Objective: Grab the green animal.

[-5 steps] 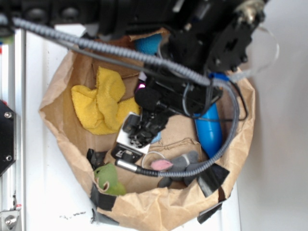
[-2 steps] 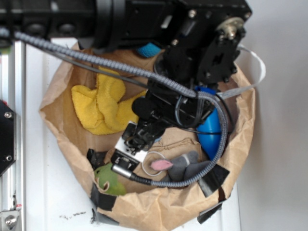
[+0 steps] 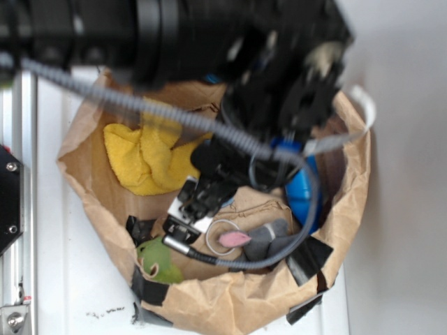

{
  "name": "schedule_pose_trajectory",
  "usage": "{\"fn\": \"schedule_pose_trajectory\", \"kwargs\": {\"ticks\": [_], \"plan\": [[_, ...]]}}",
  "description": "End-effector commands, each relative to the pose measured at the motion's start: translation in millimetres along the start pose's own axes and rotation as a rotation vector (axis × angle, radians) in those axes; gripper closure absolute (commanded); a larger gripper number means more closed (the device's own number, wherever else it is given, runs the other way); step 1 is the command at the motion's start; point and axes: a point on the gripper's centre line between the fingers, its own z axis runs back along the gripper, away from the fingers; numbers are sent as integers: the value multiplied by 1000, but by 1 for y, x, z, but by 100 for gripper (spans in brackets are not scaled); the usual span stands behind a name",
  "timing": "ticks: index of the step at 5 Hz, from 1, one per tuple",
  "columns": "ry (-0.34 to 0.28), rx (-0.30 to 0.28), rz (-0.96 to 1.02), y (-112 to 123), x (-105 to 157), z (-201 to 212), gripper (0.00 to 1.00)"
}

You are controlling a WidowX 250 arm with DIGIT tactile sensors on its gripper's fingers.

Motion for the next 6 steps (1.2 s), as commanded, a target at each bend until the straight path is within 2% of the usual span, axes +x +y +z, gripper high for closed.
{"fn": "schedule_pose_trajectory", "kwargs": {"ticks": [1,2,3,4,5,6], "plan": [[3,88,-56,7,12,-9,0],[62,113,-94,-5,14,-28,0],[103,59,-119,-16,7,-37,0],[114,43,-141,-25,0,-40,0],[108,-25,-123,-27,0,-37,0],[108,-25,-123,-27,0,-37,0]]}}
